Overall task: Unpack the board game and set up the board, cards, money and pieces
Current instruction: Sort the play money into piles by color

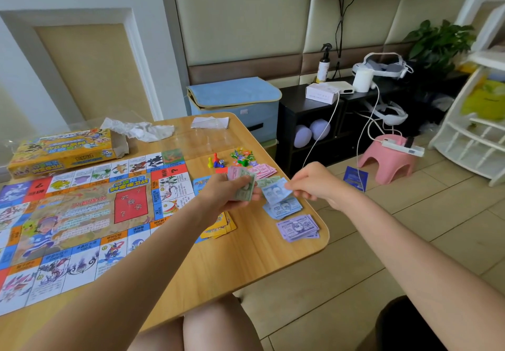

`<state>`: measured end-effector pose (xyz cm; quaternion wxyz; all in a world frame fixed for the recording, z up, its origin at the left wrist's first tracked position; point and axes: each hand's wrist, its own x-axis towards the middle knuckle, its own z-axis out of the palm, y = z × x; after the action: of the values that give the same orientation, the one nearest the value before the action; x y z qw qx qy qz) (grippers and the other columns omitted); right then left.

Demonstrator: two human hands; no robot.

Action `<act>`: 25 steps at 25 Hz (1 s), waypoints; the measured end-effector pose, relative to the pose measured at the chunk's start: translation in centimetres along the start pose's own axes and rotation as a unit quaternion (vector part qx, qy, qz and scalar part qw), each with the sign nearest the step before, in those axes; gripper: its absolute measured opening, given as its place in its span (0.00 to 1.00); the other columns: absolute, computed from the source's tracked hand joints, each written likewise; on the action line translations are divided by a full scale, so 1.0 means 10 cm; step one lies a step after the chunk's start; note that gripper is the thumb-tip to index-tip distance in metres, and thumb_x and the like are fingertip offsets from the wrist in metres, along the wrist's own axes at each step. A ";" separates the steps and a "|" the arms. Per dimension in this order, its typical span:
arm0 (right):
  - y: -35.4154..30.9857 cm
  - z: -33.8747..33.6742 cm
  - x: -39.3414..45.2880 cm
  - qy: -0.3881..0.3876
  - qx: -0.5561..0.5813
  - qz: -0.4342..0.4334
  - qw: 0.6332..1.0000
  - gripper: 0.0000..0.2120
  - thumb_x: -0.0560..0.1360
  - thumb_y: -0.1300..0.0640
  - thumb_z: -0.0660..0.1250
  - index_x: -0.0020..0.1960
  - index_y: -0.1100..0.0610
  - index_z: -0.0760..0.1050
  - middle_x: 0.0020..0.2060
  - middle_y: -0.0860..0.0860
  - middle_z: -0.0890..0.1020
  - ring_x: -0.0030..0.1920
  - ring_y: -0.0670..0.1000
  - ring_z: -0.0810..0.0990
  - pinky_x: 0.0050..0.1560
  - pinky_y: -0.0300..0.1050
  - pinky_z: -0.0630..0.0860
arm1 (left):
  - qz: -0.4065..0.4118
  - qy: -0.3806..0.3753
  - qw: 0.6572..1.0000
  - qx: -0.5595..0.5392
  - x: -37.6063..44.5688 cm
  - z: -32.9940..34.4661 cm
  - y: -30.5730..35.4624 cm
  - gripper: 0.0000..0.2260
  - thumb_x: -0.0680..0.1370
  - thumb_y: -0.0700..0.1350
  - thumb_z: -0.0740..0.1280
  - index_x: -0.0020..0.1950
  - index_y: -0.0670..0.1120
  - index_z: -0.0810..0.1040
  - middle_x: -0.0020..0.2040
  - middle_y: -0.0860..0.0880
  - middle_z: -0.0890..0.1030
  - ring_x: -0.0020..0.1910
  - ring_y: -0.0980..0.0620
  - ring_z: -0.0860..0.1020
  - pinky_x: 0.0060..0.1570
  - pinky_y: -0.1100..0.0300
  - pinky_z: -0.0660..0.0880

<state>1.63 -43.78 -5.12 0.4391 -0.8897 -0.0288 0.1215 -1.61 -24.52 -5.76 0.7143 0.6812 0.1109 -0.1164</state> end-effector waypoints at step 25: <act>-0.11 0.23 0.15 0.014 0.058 -0.048 0.997 0.06 0.72 0.63 0.71 0.37 0.59 0.78 0.28 0.52 0.79 0.26 0.45 0.73 0.28 0.35 0.70 | -0.006 -0.026 0.999 0.023 0.05 -0.01 -0.01 0.09 0.77 0.43 0.66 0.53 0.38 0.76 0.42 0.44 0.82 0.34 0.55 0.82 0.30 0.66 0.77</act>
<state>2.64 -41.10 -5.89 0.4956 -0.8620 -0.0579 0.0890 -1.16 -24.39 -6.03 0.7004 0.6933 0.0943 -0.1408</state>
